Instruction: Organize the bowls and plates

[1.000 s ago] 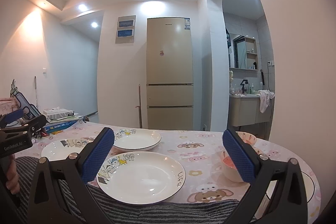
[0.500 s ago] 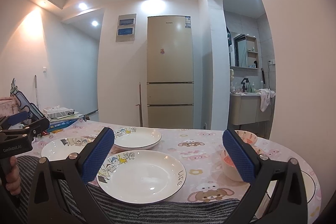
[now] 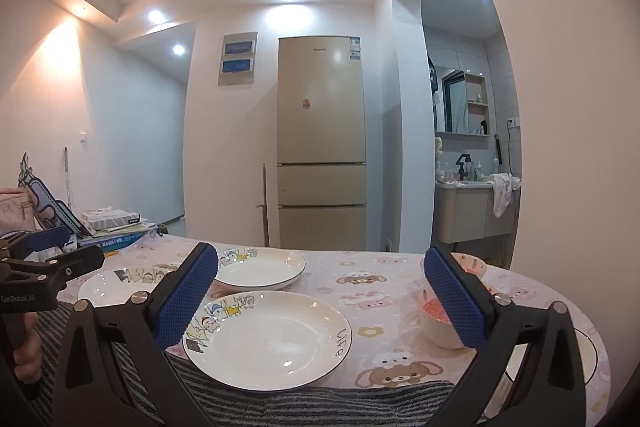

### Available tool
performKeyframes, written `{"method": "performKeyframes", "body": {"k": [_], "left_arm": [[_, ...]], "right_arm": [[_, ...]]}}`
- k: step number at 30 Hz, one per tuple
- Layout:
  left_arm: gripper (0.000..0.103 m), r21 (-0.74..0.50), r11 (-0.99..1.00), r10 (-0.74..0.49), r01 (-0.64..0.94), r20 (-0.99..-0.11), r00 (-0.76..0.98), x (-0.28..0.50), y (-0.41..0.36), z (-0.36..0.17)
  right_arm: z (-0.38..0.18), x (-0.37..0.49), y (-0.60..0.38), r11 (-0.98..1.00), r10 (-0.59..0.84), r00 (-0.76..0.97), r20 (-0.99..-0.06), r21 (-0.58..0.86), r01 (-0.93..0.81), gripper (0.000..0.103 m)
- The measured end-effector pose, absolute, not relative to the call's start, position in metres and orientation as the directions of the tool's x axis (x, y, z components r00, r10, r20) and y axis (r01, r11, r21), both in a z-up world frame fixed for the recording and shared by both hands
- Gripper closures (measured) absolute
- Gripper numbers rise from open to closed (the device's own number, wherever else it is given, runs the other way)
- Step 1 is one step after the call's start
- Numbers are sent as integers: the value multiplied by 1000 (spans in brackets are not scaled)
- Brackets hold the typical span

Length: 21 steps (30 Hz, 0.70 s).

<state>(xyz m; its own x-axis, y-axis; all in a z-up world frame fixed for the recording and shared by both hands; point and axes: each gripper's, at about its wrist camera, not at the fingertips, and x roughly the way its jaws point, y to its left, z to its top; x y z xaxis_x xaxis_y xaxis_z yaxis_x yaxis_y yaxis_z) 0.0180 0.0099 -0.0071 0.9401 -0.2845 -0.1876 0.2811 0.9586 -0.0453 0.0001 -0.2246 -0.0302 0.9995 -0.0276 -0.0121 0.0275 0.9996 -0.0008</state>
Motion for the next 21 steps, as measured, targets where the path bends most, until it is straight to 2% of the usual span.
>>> {"method": "performKeyframes", "body": {"k": [15,21], "left_arm": [[0,-57,970,-243,236,-250,937,29,11,-12],[0,-66,971,-239,230,-230,943,25,15,-12]], "right_arm": [[-31,4,-221,999,-31,999,-24,-21,31,0],[-32,4,-220,999,-34,999,-27,-29,33,0]]}}
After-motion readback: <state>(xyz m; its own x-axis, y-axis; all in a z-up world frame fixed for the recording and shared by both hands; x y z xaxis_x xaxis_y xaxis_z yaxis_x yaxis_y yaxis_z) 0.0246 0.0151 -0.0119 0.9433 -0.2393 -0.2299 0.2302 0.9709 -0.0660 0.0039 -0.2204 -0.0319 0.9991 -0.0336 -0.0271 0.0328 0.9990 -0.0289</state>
